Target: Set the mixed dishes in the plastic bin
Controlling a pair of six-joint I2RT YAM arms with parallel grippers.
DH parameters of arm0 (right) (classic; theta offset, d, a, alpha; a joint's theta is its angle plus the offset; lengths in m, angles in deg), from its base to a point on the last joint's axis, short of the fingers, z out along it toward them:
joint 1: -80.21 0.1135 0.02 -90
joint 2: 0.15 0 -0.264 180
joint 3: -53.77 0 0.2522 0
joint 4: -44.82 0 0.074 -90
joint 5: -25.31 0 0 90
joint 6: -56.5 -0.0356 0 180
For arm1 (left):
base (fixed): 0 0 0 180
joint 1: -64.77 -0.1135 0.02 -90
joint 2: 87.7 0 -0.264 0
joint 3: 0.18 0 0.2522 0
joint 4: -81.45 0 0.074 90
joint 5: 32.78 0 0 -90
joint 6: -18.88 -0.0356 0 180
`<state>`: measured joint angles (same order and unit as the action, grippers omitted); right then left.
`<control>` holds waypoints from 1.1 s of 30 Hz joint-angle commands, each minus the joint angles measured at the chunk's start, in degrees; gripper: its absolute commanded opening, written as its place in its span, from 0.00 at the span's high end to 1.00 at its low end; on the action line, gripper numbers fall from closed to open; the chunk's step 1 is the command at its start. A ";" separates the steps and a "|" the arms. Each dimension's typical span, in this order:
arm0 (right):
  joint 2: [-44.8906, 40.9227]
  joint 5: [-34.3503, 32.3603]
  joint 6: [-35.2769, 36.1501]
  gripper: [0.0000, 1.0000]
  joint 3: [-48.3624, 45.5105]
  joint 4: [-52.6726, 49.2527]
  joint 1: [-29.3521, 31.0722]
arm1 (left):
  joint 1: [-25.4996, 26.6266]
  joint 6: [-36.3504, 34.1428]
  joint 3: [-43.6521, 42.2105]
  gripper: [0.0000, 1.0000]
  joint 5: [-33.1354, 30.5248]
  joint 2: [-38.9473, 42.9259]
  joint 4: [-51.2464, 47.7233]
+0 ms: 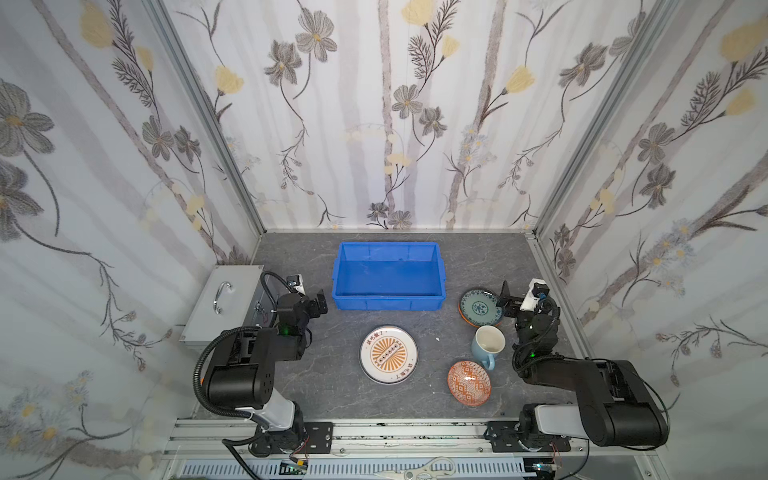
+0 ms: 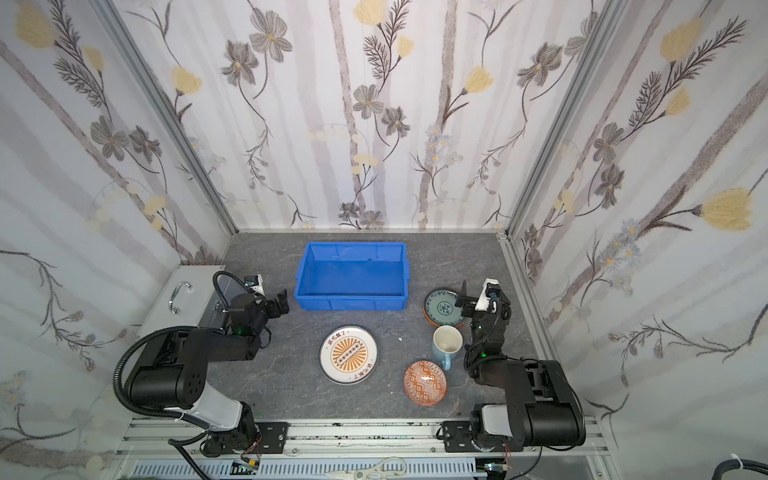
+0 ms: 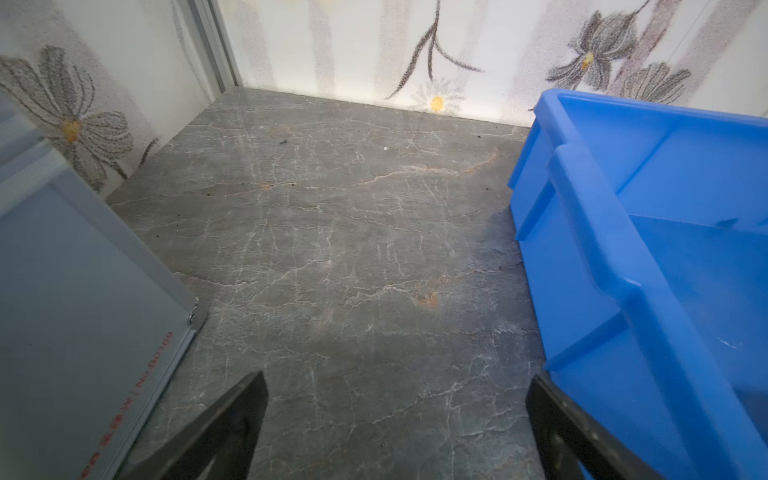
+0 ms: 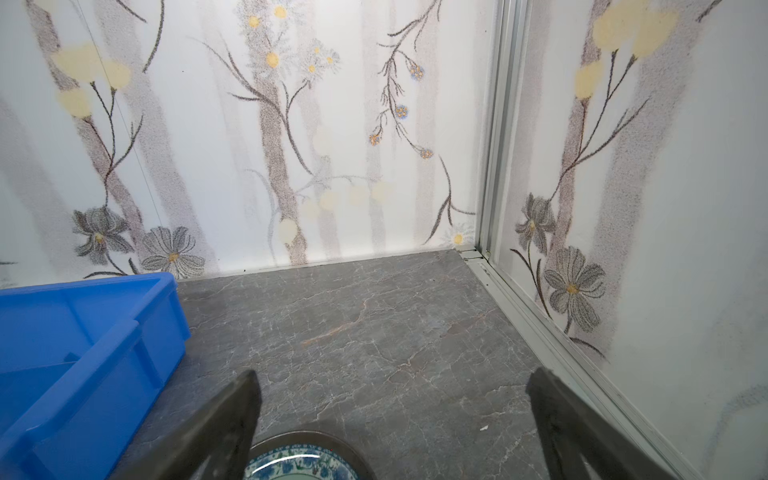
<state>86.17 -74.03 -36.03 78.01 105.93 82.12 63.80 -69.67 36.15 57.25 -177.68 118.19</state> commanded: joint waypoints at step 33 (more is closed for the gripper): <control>-9.89 -13.27 -0.03 0.00 14.89 -32.98 6.07 | -2.98 0.57 0.70 0.00 9.24 3.22 -2.04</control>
<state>76.91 -83.76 -36.05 91.56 78.35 87.69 61.00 -69.78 35.64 68.12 -175.42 118.28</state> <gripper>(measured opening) 0.996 0.997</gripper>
